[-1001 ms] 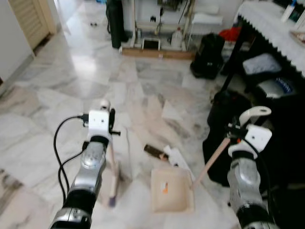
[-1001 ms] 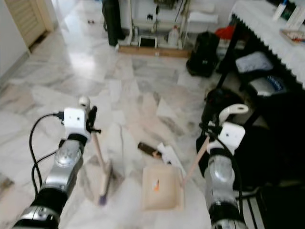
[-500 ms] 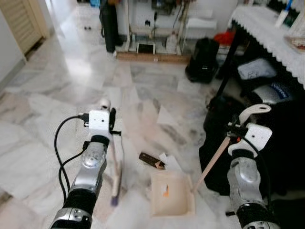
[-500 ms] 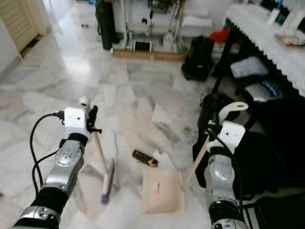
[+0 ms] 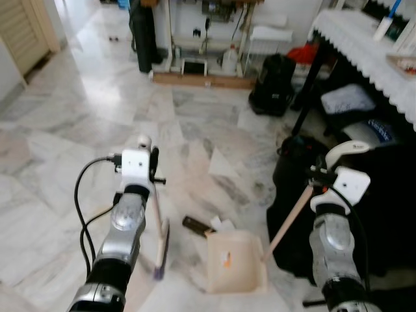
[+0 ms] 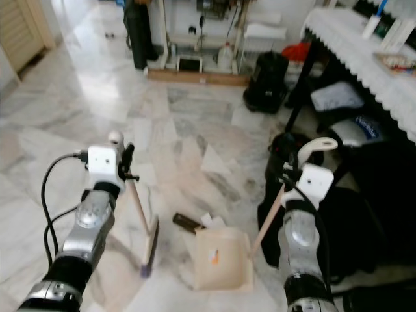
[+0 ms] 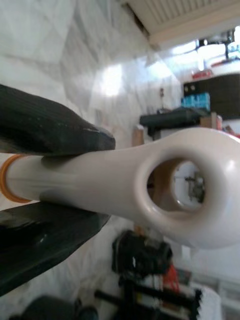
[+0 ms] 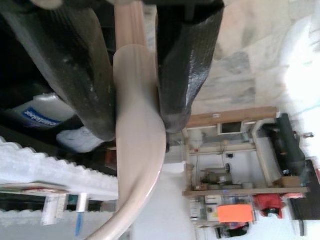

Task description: Sweep floor

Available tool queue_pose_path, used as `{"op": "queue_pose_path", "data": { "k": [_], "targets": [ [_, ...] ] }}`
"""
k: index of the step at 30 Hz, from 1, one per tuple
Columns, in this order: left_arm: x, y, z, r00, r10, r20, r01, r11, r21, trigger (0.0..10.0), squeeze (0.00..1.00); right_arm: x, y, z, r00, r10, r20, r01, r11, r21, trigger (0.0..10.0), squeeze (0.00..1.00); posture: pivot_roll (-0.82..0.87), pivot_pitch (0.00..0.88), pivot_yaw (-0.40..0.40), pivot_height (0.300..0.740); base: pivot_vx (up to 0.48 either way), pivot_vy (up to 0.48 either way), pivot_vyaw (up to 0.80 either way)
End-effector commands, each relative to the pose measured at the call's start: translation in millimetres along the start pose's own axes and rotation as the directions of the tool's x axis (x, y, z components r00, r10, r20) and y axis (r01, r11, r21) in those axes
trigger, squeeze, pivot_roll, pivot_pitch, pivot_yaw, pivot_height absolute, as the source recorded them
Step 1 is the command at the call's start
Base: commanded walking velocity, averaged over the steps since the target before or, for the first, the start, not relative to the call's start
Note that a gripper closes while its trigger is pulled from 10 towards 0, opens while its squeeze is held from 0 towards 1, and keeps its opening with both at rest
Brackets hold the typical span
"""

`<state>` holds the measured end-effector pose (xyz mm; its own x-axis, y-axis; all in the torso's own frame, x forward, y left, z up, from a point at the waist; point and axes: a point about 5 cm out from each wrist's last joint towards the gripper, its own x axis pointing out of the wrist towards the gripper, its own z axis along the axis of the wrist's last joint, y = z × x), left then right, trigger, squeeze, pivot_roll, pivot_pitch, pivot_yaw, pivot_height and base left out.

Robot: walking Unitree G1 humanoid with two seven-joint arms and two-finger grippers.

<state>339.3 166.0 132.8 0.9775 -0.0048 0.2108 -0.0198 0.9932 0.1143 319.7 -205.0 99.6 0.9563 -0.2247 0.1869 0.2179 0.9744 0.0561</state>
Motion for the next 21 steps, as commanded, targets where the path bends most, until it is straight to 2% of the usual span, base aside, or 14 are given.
{"op": "queue_pose_path", "data": {
  "k": [1,21],
  "targets": [
    [5.3,-2.7,12.4,0.999,-0.014,0.053,0.013,1.000,0.017,10.0,0.00,3.9,-8.7,9.8,0.998,-0.034,0.049,0.033,0.999,0.011,10.0,0.00,0.09,0.081,-0.068,0.740,0.315,0.000,0.00],
    [7.9,-3.0,18.0,0.997,-0.014,0.074,0.013,1.000,0.017,10.0,0.00,4.0,-8.6,10.1,0.998,-0.033,0.051,0.032,0.999,0.013,10.0,0.00,0.09,0.082,-0.068,0.740,0.318,0.000,0.00]
  ]
}}
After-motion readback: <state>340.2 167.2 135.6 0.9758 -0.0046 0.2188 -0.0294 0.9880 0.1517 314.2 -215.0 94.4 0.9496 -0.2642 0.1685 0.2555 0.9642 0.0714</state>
